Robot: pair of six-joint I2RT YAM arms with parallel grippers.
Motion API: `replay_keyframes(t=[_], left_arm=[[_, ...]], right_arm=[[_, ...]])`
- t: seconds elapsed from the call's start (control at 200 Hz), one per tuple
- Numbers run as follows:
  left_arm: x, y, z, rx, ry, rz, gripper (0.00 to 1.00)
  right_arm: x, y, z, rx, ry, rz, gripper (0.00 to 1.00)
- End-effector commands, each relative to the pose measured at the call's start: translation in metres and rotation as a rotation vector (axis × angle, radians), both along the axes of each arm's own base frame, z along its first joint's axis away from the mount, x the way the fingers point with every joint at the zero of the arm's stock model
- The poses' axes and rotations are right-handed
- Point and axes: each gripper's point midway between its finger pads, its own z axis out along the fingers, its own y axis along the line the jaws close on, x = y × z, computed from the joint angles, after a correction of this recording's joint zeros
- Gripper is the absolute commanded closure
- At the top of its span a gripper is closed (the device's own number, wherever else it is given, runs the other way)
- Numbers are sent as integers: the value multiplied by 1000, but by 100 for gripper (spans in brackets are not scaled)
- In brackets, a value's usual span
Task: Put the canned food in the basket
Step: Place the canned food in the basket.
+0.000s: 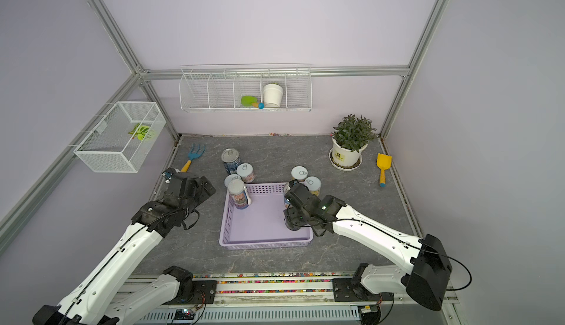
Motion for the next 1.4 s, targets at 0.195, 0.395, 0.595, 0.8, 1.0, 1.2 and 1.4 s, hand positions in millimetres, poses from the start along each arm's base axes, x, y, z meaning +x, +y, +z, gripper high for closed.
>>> replay_keyframes(t=[0.195, 0.395, 0.595, 0.8, 1.0, 1.2, 1.4], left_arm=[[0, 2, 2, -7, -16, 2, 0], [0, -1, 5, -22, -28, -13, 0], [12, -12, 6, -35, -19, -45, 0], [49, -27, 22, -10, 62, -19, 0], [93, -38, 46, 35, 99, 18, 0], [135, -54, 34, 111, 167, -10, 0], [178, -63, 2, 219, 284, -25, 0]], right_arm=[[48, 1, 13, -87, -195, -103, 60], [57, 8, 0, -119, -199, -101, 60], [66, 3, -16, -110, -154, -130, 57], [67, -1, -18, -108, -138, -141, 39], [66, -3, -16, -109, -136, -145, 11], [57, -1, -6, -56, -124, -116, 2], [47, -6, 14, 14, -148, -117, 2]])
